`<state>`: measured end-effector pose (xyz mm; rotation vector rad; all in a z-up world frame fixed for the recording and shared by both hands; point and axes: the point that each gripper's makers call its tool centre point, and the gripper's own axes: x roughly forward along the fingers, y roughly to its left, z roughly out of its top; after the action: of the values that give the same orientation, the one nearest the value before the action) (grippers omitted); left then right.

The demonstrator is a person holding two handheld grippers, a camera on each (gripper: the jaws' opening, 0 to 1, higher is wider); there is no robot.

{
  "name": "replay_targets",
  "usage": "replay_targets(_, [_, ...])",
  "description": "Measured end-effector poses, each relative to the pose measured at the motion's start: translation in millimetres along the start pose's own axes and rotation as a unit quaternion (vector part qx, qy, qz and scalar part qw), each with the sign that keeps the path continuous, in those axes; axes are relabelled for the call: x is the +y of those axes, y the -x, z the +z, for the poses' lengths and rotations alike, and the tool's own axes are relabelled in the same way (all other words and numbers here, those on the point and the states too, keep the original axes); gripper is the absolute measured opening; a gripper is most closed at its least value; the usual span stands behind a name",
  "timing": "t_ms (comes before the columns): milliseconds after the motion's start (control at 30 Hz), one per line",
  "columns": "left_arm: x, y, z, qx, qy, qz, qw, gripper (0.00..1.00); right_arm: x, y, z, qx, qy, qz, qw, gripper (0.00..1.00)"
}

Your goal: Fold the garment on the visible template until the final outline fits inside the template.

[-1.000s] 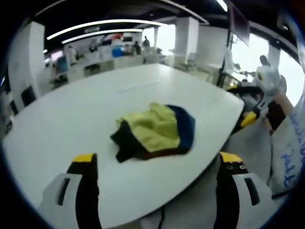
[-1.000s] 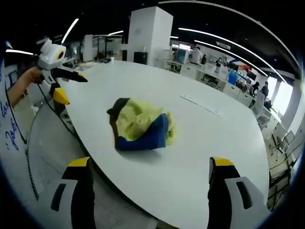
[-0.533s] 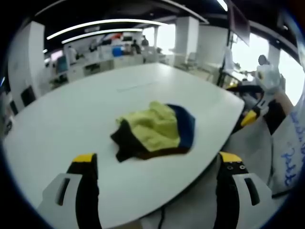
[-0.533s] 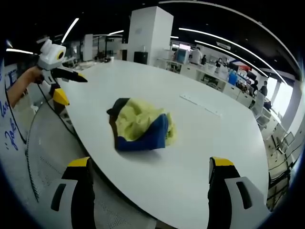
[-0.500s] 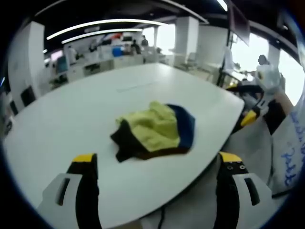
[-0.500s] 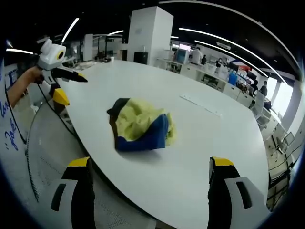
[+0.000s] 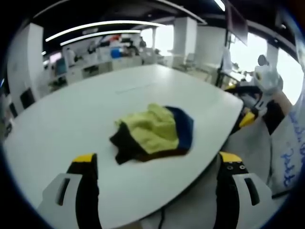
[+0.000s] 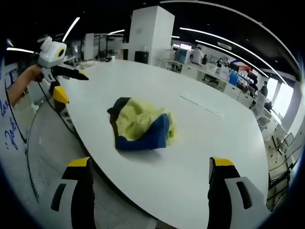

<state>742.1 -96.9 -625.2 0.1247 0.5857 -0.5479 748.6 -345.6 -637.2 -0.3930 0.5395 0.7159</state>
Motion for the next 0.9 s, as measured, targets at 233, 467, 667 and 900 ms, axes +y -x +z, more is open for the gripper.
replay_targets(233, [1.0, 0.3, -1.4, 0.004, 0.000, 0.003, 1.0000, 1.00, -0.3, 0.1, 0.4, -0.002, -0.001, 0.000, 1.0000, 1.00])
replay_targets(467, [2.6, 0.3, -1.5, 0.003, 0.000, 0.006, 1.0000, 1.00, -0.4, -0.5, 2.4, -0.006, -0.003, -0.001, 1.0000, 1.00])
replay_targets(667, [3.5, 0.2, -1.7, 0.002, 0.000, 0.007, 1.0000, 1.00, 1.6, -1.1, 2.1, -0.004, -0.003, 0.003, 1.0000, 1.00])
replay_targets(900, [6.6, 1.1, -1.9, 0.000, 0.001, 0.013, 0.9999, 1.00, 1.7, -1.7, 4.1, -0.006, 0.000, 0.004, 1.0000, 1.00])
